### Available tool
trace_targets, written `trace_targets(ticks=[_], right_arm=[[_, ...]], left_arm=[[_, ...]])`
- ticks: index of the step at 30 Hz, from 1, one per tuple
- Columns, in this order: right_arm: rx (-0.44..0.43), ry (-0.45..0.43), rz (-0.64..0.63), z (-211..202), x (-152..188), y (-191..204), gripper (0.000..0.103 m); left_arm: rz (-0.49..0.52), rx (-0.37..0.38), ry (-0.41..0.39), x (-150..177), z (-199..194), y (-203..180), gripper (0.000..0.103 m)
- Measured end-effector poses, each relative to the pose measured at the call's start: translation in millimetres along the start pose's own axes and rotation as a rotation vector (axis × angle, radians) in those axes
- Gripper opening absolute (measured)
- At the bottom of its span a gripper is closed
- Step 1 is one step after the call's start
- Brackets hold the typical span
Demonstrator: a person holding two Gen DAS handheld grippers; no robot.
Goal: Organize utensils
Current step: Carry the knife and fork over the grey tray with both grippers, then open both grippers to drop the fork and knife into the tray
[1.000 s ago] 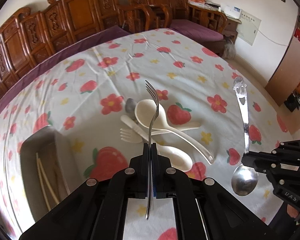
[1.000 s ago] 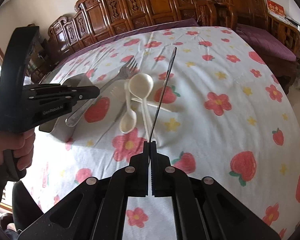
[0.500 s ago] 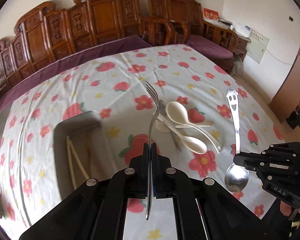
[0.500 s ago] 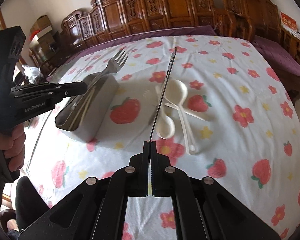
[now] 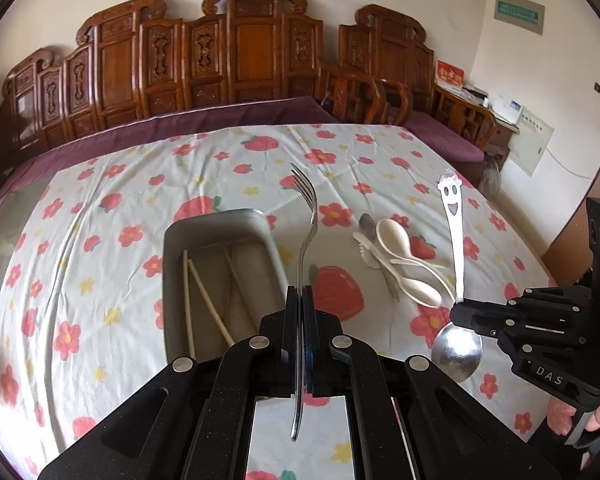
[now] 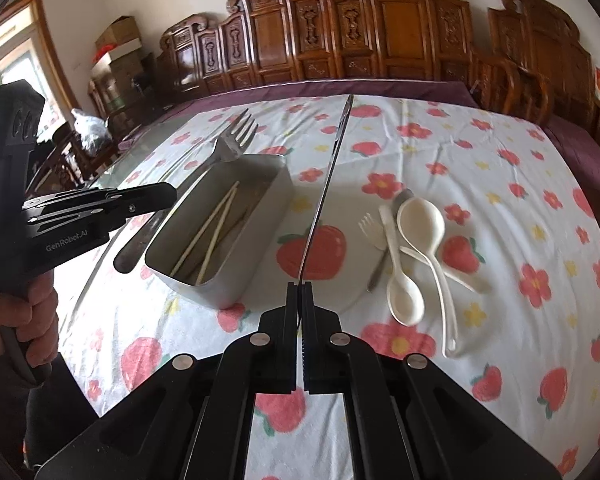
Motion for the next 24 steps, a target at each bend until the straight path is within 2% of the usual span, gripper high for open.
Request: trace_targets(ticks=[9,15,24], right_arm=[[-0.024,0.009,-0.064,26,-16,23,0.002],[-0.044,0.007,-0.100,40,-35,43,0.002],[-0.043,0.022,-0.155,57,-49,61,0.003]], left_arm=[[-0.071,-0.009,-0.023,9,8,35,0.002],[-0.132,-0.014,0.005,15,30,63,0.002],[-0.155,-0.025,0.027,14,51,80,0.002]])
Point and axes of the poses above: each gripper's, at about its wrist camera, not at the fingertips, and z roughly the way its jaws point, y to its left, x to its underside, the point moved 9 cm from there along z, roughly the way its jaws point, and after that the axes turned 1 degree about -x, right-handed, at the moved point
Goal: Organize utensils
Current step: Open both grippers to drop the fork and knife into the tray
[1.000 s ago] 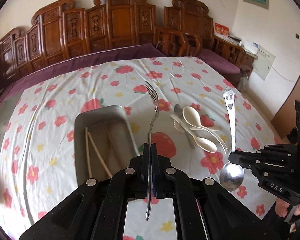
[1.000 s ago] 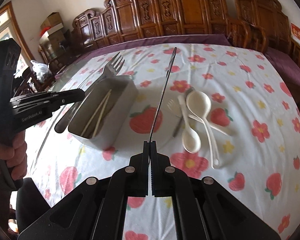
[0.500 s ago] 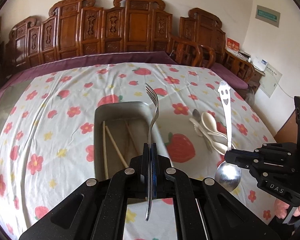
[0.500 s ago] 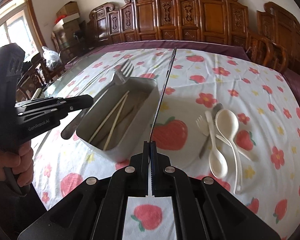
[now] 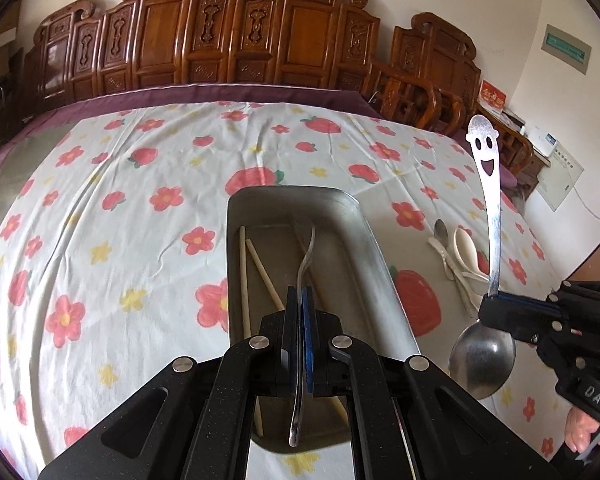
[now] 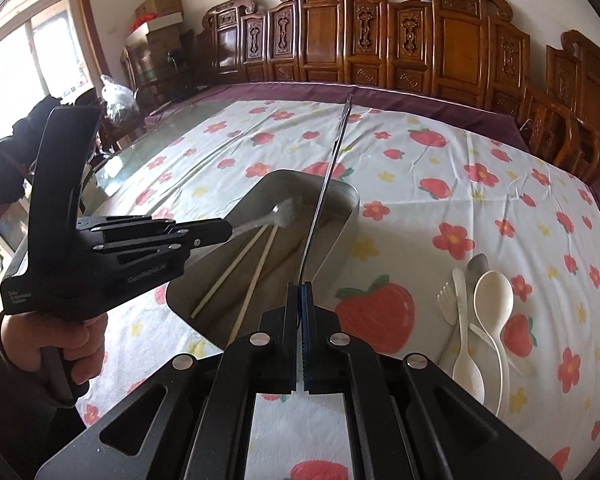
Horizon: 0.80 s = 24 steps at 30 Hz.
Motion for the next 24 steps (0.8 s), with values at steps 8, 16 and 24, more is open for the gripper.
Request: trace_targets(ticks=[8,16,24], right_arm=[[0.020,0.022,-0.009,10,-2,-1,0.003],[0.040,0.036,-0.021,16,-9,1,0.003],[0.034,0.057,-0.034,27,-17,11,0.003]], left_arm=[[0.006,0.009,-0.003,-5,9,-2,0.002],[0.003,0.013,0.018,-9,16,0,0.002],[-0.003,-0.011,-0.031,-22,-10,22,0.011]])
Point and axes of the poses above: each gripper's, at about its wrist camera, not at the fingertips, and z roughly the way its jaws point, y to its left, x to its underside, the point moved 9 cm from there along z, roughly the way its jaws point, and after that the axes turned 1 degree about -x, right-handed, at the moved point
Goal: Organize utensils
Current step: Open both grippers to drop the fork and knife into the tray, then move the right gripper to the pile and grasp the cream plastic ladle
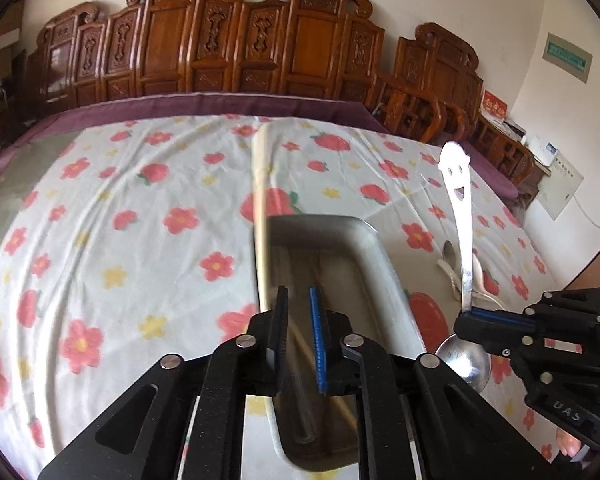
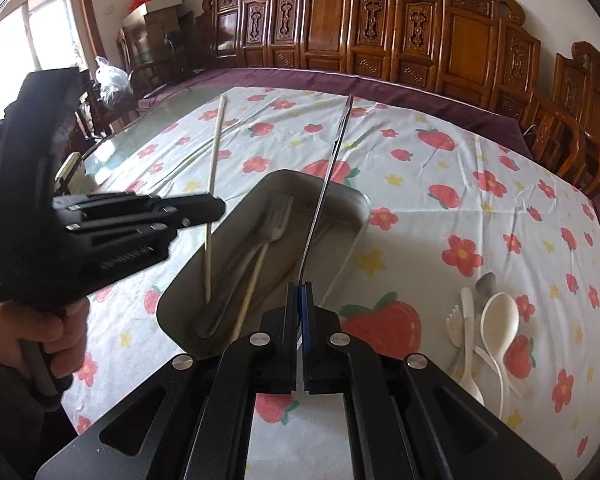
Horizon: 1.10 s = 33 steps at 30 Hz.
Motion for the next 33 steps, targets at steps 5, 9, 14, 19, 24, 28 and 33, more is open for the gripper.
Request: trace_targets(ticks=[5,9,14,19,24,28,33], right_arm=[[-0.004,0.022,-0.019,14,-1,11,0.003],[-0.006,0.051,-0.021,25,5,16,0.003],[-0.033,0.088,0.002,38,12,19,0.003],[-0.053,0.116,0.029,49,15,20,0.006],[-0.054,0.086,0.030,41,15,16,0.007],[-0.026,0.044,0.041,17,18,-1,0.007],[0.071,0.014,0.043,-23,43,-38,0.007]], left_arm=[[0.001,-0.018,-0.025,-7,-15,16,0.011],[-0.003,-0.023,-0.048,-12,-27,26,0.011],[-0.026,-0.034,-0.061,-14,-33,38,0.011],[-0.025,-0.043,-0.066,-14,-35,40,0.011],[-0.012,-0.045,-0.060,-12,-35,35,0.011],[0.008,-0.036,-0.055,-9,-34,24,0.011],[0.050,-0.009,-0.045,-3,-31,-1,0.011]])
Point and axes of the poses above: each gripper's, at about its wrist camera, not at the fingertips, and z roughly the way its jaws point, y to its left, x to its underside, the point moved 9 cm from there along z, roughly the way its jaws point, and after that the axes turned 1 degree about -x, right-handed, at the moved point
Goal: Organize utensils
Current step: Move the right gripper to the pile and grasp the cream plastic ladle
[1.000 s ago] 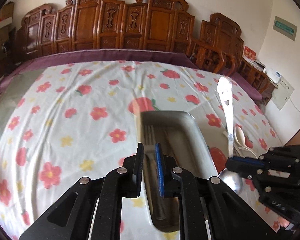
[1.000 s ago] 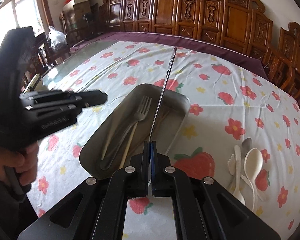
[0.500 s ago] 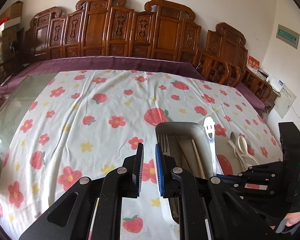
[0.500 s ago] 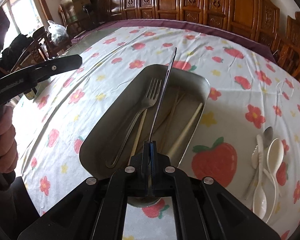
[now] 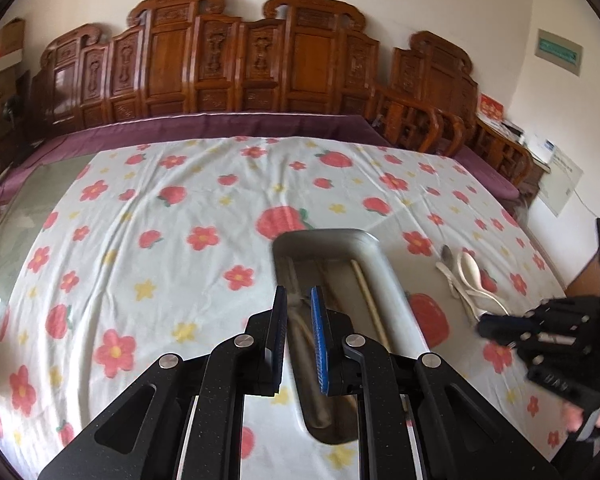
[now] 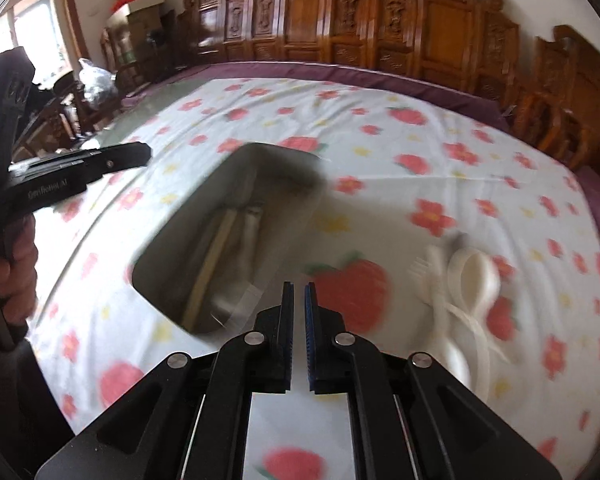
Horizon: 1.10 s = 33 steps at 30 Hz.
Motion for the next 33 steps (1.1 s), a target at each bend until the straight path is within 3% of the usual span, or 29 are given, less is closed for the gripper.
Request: trace_targets(ticks=[8,10,13,21,23,32,33], right_arm=[[0.148,0.057,0.078,-27,59,-82,0.007],[0.172,0.068,0.088,-25,66,-96,0.017],[0.195,0.079,0.101,-18,68,-112,0.024],[0.214,0.126,0.134,20,58,-142,0.024],[0.220,0.144,0.133,30,57,-146,0.024],[0.261,0.192,0.077,52,64,-151,0.023],[0.264,0.192,0.076,51,65,-152,0.018]], left_arm=[[0.076,0.055,0.030,16,8,-47,0.023],[0.093,0.063,0.034,19,9,-57,0.029],[0.114,0.086,0.041,25,11,-74,0.033],[0.134,0.114,0.066,39,17,-100,0.036],[0.136,0.114,0.066,41,17,-104,0.041],[0.152,0.103,0.077,50,19,-117,0.043],[0.154,0.100,0.078,52,19,-119,0.043]])
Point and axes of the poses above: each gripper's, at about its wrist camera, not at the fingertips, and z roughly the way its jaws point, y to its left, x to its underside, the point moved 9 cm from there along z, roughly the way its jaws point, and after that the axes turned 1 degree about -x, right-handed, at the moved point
